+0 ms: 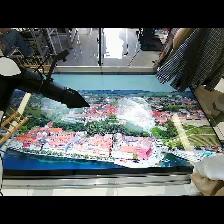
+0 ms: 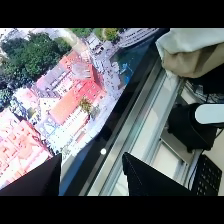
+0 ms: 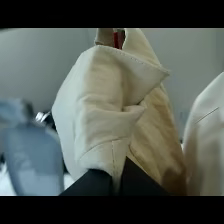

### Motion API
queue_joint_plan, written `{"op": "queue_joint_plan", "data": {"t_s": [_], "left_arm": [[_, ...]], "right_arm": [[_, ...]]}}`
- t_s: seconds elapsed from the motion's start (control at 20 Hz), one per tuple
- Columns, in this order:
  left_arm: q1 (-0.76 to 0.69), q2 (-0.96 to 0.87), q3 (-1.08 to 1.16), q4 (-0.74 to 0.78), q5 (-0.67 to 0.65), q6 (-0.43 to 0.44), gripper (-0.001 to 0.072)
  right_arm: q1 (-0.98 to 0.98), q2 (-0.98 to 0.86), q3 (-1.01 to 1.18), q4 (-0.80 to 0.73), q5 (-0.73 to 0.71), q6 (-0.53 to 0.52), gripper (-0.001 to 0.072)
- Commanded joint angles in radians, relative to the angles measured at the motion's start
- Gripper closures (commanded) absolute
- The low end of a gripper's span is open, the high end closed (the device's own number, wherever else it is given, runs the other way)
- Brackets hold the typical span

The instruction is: Fold the clothes and pants, and hang the long-sleeved shirts on hangers.

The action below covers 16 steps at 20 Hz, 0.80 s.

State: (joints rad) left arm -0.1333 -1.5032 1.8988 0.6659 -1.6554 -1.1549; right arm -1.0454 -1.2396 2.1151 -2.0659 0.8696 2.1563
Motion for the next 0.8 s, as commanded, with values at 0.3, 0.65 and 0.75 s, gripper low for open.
{"op": "queue_joint_plan", "data": {"t_s": [0.3, 0.65, 0.75], "left_arm": [[0.006, 0.001, 0.0, -0.004, -0.044, -0.113, 0.0293], [0.006, 0.0, 0.0, -0.038, -0.043, -0.128, 0.0292], [0.006, 0.0, 0.0, -0.038, -0.05, -0.123, 0.0293]], "right_arm": [[-0.199, -0.065, -0.064, 0.137, -0.125, -0.228, 0.0689], [-0.198, 0.097, -0.064, 0.307, -0.178, -0.292, 0.0006], [-0.198, 0.182, -0.064, 0.558, -0.182, -0.293, 0.0011]]}}
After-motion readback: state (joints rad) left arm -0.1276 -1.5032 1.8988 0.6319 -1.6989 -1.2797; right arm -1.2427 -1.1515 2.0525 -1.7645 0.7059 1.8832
